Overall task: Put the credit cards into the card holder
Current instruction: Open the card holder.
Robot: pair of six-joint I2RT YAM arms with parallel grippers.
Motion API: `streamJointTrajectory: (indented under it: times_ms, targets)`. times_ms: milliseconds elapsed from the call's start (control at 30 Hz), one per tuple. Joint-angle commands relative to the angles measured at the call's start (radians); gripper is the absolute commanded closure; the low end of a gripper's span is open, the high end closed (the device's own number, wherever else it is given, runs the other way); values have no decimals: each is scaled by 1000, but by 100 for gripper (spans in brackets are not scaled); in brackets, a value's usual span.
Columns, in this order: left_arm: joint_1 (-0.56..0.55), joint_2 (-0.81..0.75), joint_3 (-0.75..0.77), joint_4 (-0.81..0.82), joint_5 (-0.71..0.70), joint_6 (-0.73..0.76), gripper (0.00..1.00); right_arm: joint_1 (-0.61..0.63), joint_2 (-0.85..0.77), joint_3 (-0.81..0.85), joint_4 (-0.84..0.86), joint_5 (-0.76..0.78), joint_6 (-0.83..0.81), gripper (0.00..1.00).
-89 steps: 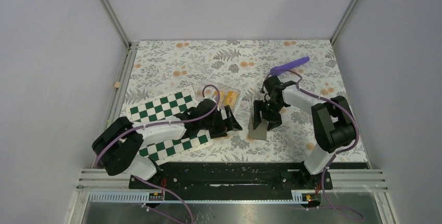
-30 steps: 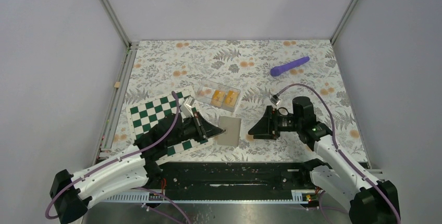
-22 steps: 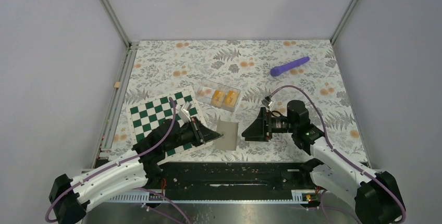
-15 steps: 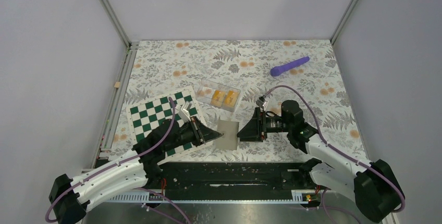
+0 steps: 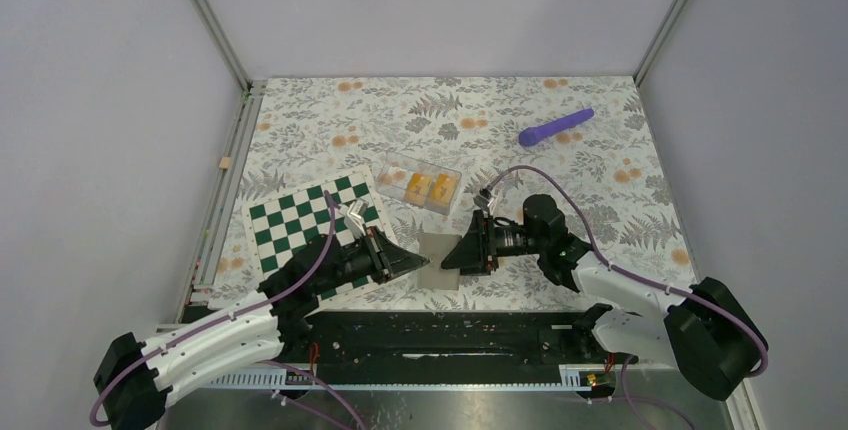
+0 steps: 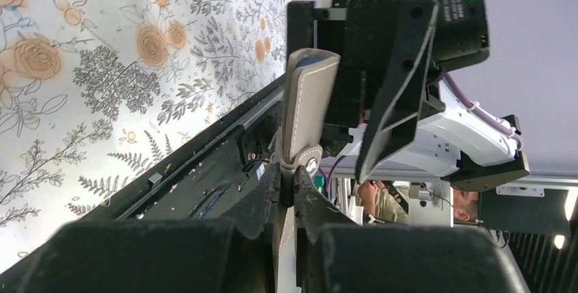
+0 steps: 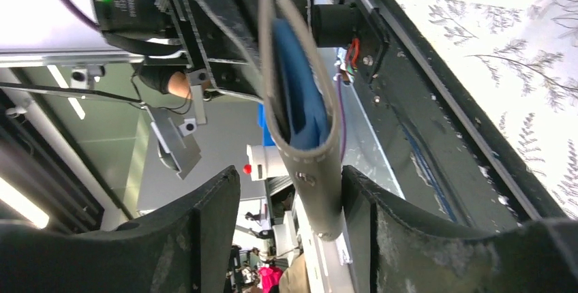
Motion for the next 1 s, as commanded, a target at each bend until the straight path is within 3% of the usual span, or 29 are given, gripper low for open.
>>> streamJointTrajectory:
  times_ms: [0, 133, 300, 333, 367, 433, 467, 533, 733, 967]
  targets:
    - [1, -3, -17, 134, 31, -49, 100, 27, 16, 25, 219, 6, 88, 42]
    - [-1, -13, -15, 100, 23, -42, 100, 29, 5, 29, 198, 4, 73, 75]
    - [0, -46, -2, 12, -5, -23, 100, 28, -48, 32, 58, 19, -5, 100]
    - [0, -52, 4, -19, -9, -18, 98, 29, -60, 32, 27, 25, -19, 100]
    - [0, -53, 13, -52, -14, -7, 89, 29, -73, 36, -13, 33, -37, 100]
    - [0, -53, 64, -155, -40, 42, 59, 29, -94, 51, -113, 52, -82, 100]
    - [-1, -45, 97, -230, -55, 72, 33, 29, -105, 68, -175, 72, -119, 100]
    - [-2, -15, 183, -380, -86, 146, 16, 29, -120, 100, -335, 105, -181, 100]
    - [-6, 152, 444, -734, -180, 324, 1, 34, -96, 216, -737, 237, -328, 100]
    - [-83, 376, 619, -842, -281, 370, 1, 59, -73, 236, -820, 304, -347, 100]
